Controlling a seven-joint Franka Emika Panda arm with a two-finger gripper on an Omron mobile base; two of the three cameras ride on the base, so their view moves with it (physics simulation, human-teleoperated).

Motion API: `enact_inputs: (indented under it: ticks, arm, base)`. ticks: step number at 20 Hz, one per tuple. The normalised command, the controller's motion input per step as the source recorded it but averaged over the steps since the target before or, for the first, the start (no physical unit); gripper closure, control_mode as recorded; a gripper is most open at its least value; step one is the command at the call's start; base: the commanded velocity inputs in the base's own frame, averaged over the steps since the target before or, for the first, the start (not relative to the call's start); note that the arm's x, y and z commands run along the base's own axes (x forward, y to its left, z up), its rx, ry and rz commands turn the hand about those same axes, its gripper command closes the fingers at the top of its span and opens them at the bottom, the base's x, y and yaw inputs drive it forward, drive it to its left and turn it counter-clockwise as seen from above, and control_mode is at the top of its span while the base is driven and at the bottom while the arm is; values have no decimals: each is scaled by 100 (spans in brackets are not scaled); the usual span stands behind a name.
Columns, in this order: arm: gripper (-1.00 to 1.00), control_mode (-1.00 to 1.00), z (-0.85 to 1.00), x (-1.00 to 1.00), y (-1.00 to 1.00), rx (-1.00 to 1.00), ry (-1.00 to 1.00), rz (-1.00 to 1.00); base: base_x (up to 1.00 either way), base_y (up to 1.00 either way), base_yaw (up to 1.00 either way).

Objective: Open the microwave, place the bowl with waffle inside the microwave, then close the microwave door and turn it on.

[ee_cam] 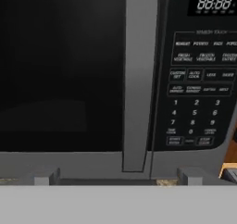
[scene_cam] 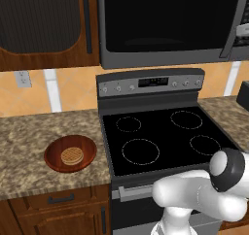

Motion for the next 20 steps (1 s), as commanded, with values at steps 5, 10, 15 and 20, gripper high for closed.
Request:
enact_inputs:
  ticks: [5,10,15,20]
  arm:
    - [-100,-100,16,54,0,0,10,0]
    - [-100,-100,4,54,0,0,11,0]
    - [-100,-100,0,42,-9,0,0,0]
    - [-100,-100,0,29,-18,0,-4,0]
  base:
    - [0,0,0]
    - [0,0,0]
    - [0,0,0]
    - [0,0,0]
